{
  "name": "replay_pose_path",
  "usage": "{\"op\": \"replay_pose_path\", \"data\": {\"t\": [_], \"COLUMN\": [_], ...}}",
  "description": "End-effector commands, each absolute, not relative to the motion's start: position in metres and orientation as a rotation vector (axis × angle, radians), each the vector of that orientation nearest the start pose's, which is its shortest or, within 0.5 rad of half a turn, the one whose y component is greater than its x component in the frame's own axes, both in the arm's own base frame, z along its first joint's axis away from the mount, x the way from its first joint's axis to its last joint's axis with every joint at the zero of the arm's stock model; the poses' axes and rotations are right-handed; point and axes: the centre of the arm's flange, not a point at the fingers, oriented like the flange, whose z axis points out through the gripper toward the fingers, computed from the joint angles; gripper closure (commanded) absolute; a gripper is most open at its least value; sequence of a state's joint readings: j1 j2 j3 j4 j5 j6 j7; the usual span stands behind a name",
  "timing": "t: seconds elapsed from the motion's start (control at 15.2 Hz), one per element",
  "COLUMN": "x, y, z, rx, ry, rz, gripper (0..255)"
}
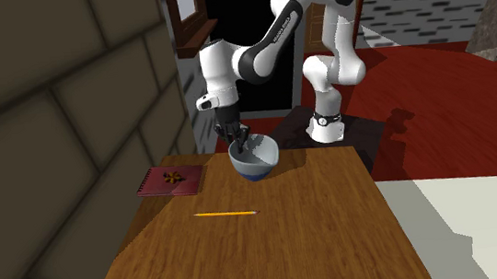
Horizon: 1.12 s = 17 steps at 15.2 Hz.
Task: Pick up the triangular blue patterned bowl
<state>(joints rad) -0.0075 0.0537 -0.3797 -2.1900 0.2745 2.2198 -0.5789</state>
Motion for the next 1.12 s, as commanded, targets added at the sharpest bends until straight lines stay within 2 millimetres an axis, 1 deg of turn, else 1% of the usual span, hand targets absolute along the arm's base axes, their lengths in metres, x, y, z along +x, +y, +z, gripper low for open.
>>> {"op": "replay_pose_path", "data": {"t": [0.0, 0.13, 1.06], "x": [0.501, 0.5, 0.5], "y": [-0.194, -0.194, -0.194], "z": [0.363, 0.363, 0.437], "rx": [-2.957, -2.957, -2.957], "ry": [-0.034, -0.034, -0.034], "rz": [-0.111, -0.111, -0.111], "gripper": [255, 255, 255]}}
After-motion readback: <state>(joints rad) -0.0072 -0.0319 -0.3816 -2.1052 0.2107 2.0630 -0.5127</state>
